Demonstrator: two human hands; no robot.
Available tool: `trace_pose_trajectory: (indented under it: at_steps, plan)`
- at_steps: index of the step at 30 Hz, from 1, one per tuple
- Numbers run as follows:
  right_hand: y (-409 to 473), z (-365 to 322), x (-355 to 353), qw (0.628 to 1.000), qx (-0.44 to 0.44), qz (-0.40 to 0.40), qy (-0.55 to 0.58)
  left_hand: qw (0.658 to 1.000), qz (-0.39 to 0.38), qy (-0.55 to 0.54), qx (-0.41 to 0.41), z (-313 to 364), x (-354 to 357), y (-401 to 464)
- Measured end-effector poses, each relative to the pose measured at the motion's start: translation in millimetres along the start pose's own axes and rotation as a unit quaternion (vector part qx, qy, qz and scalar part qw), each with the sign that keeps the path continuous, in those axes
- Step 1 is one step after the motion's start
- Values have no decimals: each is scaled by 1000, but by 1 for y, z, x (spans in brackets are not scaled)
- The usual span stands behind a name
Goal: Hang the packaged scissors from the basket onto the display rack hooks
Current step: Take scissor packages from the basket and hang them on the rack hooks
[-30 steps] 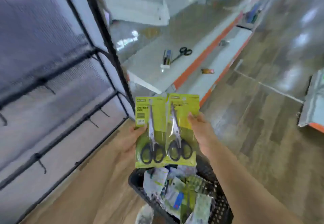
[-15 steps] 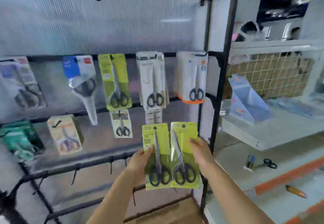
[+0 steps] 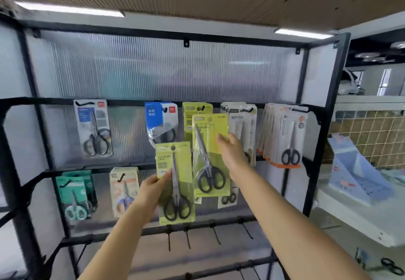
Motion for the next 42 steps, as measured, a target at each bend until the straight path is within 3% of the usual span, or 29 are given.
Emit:
trace_pose_trajectory:
  at_steps: [5, 12, 20, 35, 42]
  plan:
    - [16, -31, 13, 1000, -21, 19, 5, 1000, 9, -3, 12, 9, -30, 14]
    - [36, -16, 24, 999, -3, 42, -26, 1000, -10, 12, 11, 5, -39, 29]
    - [68, -3, 50, 1000, 10, 1, -29, 1000, 8, -15, 1, 9, -34, 45]
    - [134, 14, 80, 997, -42, -30, -49, 997, -39, -57, 24, 39, 38, 50]
    - [152, 29, 94, 996, -76, -31, 17, 991, -74, -84, 66, 62, 62, 42]
Point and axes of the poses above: each hand's wrist, its own y-axis towards the middle knuckle, its own x-axis out of the palm, z = x × y, the point moved 10 cm from there along y, towards the middle knuckle, and after that the axes turned 9 degrees about z, right-handed, at the moved point
